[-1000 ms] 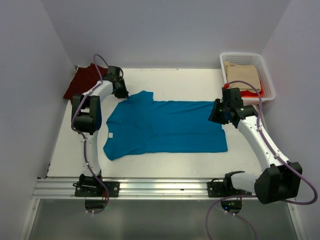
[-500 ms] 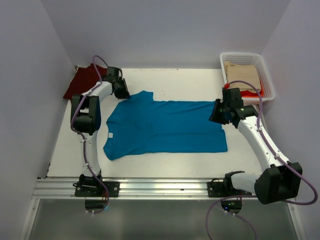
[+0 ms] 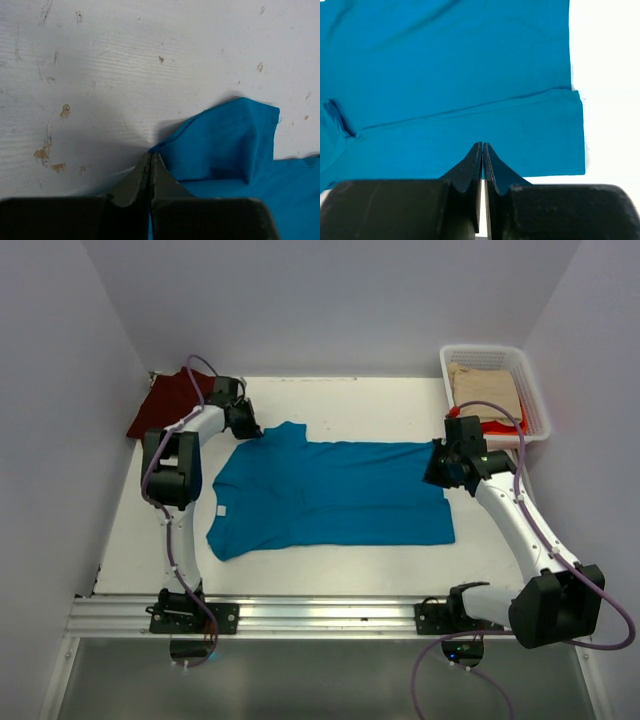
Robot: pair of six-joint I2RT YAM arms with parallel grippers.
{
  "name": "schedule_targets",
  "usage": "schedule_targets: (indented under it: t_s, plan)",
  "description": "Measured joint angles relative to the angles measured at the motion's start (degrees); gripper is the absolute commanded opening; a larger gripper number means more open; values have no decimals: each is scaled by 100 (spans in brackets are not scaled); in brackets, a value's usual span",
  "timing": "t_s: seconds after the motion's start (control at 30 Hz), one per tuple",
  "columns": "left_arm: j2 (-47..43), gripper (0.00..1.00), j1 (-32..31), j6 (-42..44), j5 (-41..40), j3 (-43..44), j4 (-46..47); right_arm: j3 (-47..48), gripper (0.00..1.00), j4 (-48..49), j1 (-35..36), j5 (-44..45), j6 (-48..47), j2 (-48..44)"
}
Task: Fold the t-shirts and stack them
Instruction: Fold the tshirt
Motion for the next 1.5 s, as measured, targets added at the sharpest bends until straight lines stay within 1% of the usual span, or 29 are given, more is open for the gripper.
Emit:
schedule_targets:
  t_s: [0.23, 0.47, 0.6, 0.73, 0.77, 0.8, 0.83, 0.9, 0.97, 1.0, 1.17, 1.23, 1.3, 1.4, 1.5]
  plan:
    - [-57, 0, 0, 9, -57, -42, 68, -81, 1, 94, 0, 162, -4, 142]
    - [-356, 0, -2, 63, -195, 52, 20, -26, 0, 278, 0, 490, -31, 870]
    - [-693, 0, 0, 142, -269, 157, -52, 367, 0, 328, 0, 811, -50, 1438]
    - [-935, 0, 0, 175, -308, 293, -76, 1075, 0, 409, -15, 1204, -68, 2094]
    - [-990, 0, 0, 188, -319, 315, -87, 1296, 8, 411, -35, 1266, -68, 2297]
    - [-1036, 0, -2, 205, -326, 328, -96, 1545, 61, 374, -55, 1340, -70, 2533]
    - [-1082, 0, -2, 219, -332, 339, -105, 1799, 69, 380, -83, 1399, -39, 2778]
    - [-1126, 0, -2, 256, -341, 345, -114, 2184, 69, 400, -136, 1517, -79, 3195]
    - [-1154, 0, 0, 275, -341, 345, -146, 2483, 75, 409, -192, 1596, -96, 3600]
    - [-1161, 0, 0, 282, -341, 345, -173, 2647, 76, 354, -223, 1639, -101, 3818]
    - [-1189, 0, -2, 302, -356, 345, -289, 3543, 73, 87, -404, 1840, -85, 4929]
    - [-1233, 0, 0, 302, -393, 345, -358, 3727, 67, -28, -485, 1919, -61, 5230]
    - [-1300, 0, 0, 304, -420, 345, -389, 3755, 61, -96, -505, 1932, -42, 5346]
    - [-1429, 0, 9, 304, -435, 345, -407, 3788, 54, -109, -514, 1947, -26, 5379]
    - [-1545, 0, 33, 304, -446, 348, -407, 3866, 53, -109, -557, 1950, -17, 5379]
